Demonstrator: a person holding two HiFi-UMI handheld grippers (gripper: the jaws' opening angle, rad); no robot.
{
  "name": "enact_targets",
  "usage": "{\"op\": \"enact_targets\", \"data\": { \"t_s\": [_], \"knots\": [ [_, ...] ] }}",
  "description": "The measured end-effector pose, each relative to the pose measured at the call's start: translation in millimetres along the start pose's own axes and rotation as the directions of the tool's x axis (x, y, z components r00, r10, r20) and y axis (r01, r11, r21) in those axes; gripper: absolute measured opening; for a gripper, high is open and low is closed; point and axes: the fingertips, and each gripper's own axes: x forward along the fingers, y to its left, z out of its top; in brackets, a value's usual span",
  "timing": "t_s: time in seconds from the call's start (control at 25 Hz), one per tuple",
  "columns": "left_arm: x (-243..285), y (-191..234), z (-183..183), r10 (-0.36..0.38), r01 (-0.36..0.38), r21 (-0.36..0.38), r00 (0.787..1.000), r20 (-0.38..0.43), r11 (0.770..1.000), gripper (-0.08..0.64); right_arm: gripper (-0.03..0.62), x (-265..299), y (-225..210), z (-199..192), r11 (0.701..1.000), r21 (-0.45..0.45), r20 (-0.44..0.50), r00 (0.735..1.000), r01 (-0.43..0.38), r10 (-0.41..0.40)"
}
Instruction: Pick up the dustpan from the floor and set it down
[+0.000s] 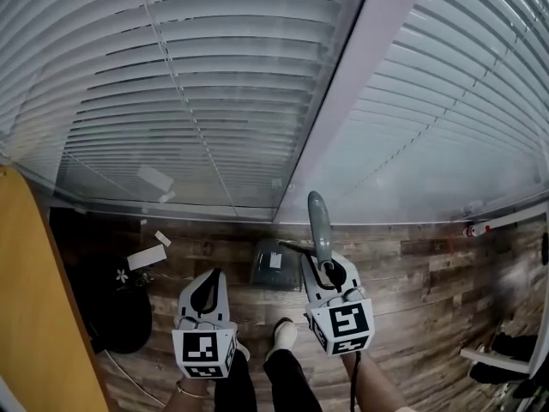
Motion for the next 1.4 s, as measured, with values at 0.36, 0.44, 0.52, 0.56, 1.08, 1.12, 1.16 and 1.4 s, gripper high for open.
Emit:
{"op": "enact_targets", "data": {
  "t_s": [0.36,0.44,0.52,0.56,1.08,1.12,1.16,1.4],
  "knots": [
    [-2,3,-6,0.01,-0.01,-0.012,1.0,-0.008,1.0,0.017,0.094,17,2,-11,1.0,-0.015,-0.018,1.0,-0.012,0.011],
    [-1,4,-7,0.013,-0.014,-0.02,1.0,-0.008,1.0,0.017,0.094,20,3,-13,1.0,-0.019,-0.022,1.0,-0.01,0.01],
    [0,5,-8,0.016,-0.017,-0.024,1.0,-0.01,1.0,0.017,0.094,23,4,-14,1.0,-0.015,-0.017,1.0,-0.005,0.005],
    [1,6,-9,0.018,-0.018,-0.026,1.0,-0.011,0.999,0.017,0.094,23,4,-14,1.0,-0.013,-0.013,1.0,-0.003,0.003],
    [9,11,-15,0.022,-0.023,-0.04,0.999,-0.028,0.999,0.017,0.094,38,-12,-15,1.0,0.005,-0.009,1.0,0.03,-0.03],
    [9,12,-16,0.023,-0.024,-0.04,0.999,-0.029,0.999,0.017,0.094,39,-13,-15,0.999,0.008,-0.009,0.999,0.032,-0.032],
    [10,12,-16,0.023,-0.024,-0.04,0.999,-0.031,0.999,0.017,0.094,39,-14,-15,0.999,0.01,-0.008,0.999,0.034,-0.034],
    [14,11,-16,0.019,-0.02,-0.039,0.999,-0.035,0.999,0.017,0.094,42,-22,-19,0.998,0.02,-0.008,0.999,0.054,-0.054]
  ]
}}
